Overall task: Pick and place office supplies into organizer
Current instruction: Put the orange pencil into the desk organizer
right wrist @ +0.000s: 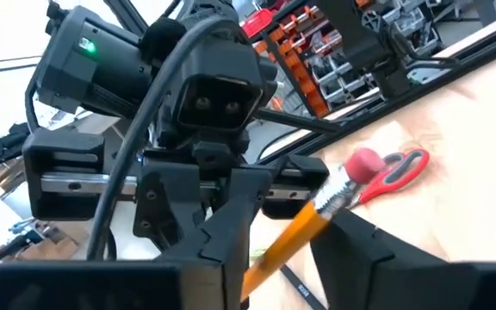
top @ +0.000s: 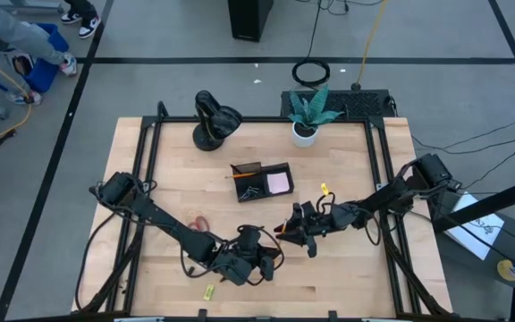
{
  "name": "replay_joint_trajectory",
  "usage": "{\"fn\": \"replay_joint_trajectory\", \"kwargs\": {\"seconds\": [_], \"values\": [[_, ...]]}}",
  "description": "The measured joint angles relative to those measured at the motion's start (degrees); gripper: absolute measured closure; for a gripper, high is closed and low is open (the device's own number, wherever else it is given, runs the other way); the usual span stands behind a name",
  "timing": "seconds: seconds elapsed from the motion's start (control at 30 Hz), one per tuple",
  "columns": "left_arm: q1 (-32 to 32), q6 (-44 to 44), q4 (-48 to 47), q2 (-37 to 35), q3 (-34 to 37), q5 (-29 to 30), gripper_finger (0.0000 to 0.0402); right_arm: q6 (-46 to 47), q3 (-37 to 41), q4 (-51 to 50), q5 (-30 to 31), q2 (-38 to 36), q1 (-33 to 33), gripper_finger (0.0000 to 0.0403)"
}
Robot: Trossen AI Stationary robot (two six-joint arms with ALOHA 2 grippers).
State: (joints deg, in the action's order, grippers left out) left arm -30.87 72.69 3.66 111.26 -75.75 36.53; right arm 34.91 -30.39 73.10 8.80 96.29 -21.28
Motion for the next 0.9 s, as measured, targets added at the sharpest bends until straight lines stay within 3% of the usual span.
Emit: {"fn": "replay_joint_trajectory", "kwargs": {"seconds": [0.33,0.7,0.9], "values": [[0.01,0.11,-0.17,0.04,0.03,1.2,0.0375,-1.52,0.0,0.84,-0.05,-0.04,-0.03,0.0365],[0.04,-0.2,-2.3,0.11,0.1,1.13,0.0293,-4.8,0.0,1.9,-0.02,-0.02,-0.04,0.0384],[-0.73,4.97,-10.97,0.09,0.05,1.8,0.0261,-7.9,0.0,1.7,0.37,-0.02,0.13,0.0384]]}}
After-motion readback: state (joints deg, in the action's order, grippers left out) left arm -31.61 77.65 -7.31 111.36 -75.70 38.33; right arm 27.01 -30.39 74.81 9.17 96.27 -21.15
